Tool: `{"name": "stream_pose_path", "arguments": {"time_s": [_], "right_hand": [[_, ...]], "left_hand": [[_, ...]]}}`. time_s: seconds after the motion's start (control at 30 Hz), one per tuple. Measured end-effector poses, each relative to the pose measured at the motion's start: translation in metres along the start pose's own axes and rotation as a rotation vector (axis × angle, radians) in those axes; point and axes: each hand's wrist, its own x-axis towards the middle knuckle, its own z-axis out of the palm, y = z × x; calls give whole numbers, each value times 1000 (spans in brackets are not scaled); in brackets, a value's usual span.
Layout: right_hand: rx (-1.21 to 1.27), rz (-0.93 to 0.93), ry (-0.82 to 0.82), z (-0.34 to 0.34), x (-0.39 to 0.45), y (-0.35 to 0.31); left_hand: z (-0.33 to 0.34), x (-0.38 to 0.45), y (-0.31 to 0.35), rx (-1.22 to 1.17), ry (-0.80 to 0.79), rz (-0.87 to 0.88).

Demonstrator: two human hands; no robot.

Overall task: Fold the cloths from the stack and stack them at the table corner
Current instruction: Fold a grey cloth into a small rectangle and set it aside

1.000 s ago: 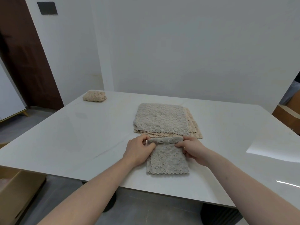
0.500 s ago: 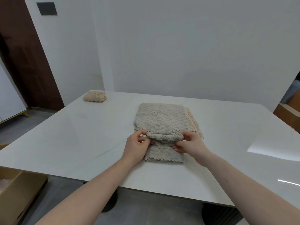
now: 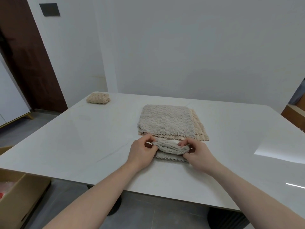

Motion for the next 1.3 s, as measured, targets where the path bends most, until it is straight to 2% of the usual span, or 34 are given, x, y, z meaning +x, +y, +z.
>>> {"name": "stream_pose_path", "arguments": {"time_s": [0.23, 0.53, 0.6, 0.73, 0.83, 1.0, 1.17, 1.3], "right_hand": [[-169, -46, 58, 1, -11, 7], [-252, -97, 53, 7, -18, 14], [-273, -105, 61, 8, -21, 14], [-288, -134, 63, 10, -27, 11], [-311, -132, 38, 10, -27, 10], [-353, -131, 71, 9, -30, 12], [-395, -206, 164, 10, -31, 11], [-392, -169, 195, 12, -30, 15]], "left_hand": [[3, -1, 1, 91, 3, 33], [8, -1, -5, 185, -49, 139], [8, -4, -3, 232, -34, 202], [8, -13, 2, 401, 45, 444], [10, -14, 2, 455, -17, 539], [12, -12, -1, 419, -92, 476], [13, -12, 1, 395, -114, 378], [15, -13, 1, 345, -108, 285]]}}
